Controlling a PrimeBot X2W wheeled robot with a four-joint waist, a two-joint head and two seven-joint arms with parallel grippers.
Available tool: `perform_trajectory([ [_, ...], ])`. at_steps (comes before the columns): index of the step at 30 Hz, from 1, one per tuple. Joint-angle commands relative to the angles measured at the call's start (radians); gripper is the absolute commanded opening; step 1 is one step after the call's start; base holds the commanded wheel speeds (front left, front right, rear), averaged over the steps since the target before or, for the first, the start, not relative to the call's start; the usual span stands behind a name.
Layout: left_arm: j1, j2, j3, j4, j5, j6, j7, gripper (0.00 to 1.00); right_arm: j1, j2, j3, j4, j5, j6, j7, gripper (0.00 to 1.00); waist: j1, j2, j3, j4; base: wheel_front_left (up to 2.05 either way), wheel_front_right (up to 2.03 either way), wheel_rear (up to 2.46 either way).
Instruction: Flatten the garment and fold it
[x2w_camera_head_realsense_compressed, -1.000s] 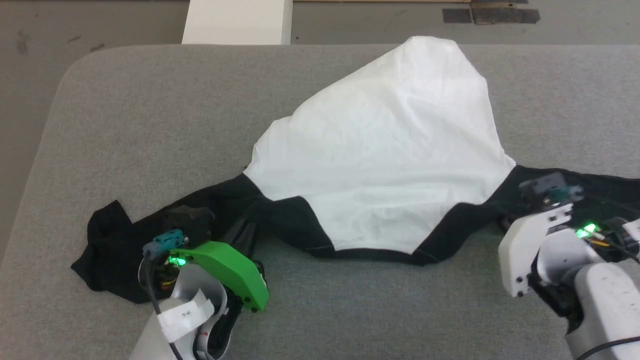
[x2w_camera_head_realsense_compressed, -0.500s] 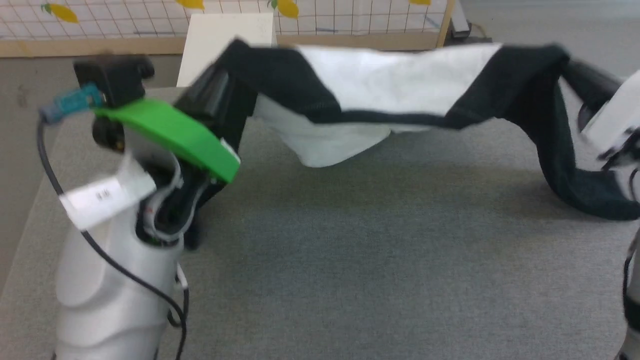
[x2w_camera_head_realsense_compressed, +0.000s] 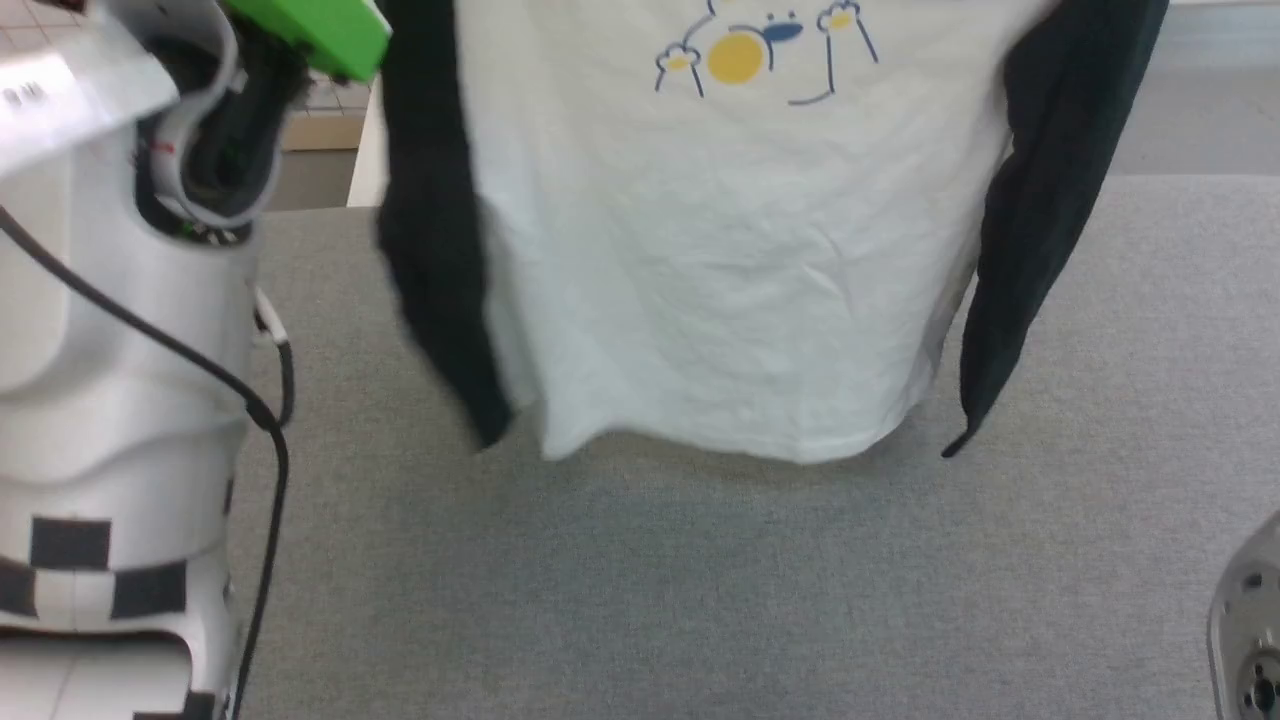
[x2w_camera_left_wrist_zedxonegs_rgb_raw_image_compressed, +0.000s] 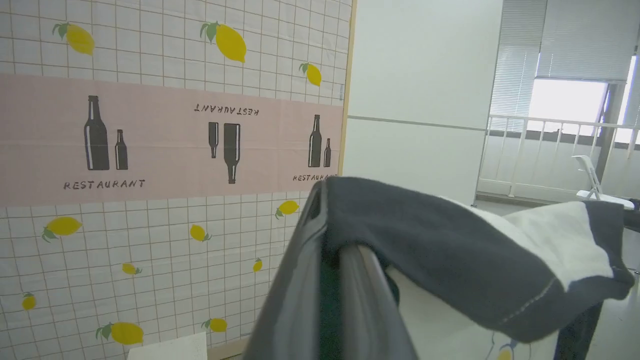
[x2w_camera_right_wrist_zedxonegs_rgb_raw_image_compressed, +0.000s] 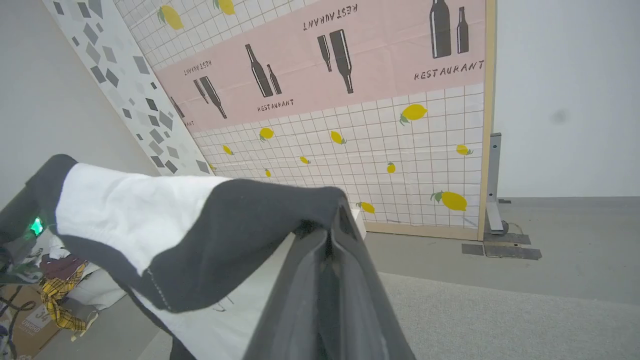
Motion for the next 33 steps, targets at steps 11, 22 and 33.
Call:
perform_trajectory([
  [11,-0.224,0.083,-0.071,0.218,0.135,-0.001,0.022,0.00,-0.241,0.061,-0.033,0.161,-0.184,-0.001,-0.044,0.00,0.0000,-0.0001,0.179,-0.027,0.00,0.00,0.00],
  [22,-0.532,0.118,-0.087,0.363,0.260,0.032,-0.108,0.00,-0.572,0.091,-0.038,0.367,-0.363,-0.001,-0.375,0.00,0.0000,-0.0001,0.433,-0.048,0.00,0.00,0.00],
  [33,-0.542,0.084,-0.094,0.522,0.249,0.019,-0.299,0.00,-0.573,0.079,0.045,0.519,-0.303,-0.001,-0.532,0.00,0.0000,-0.0001,0.543,-0.009,0.00,0.00,0.00],
])
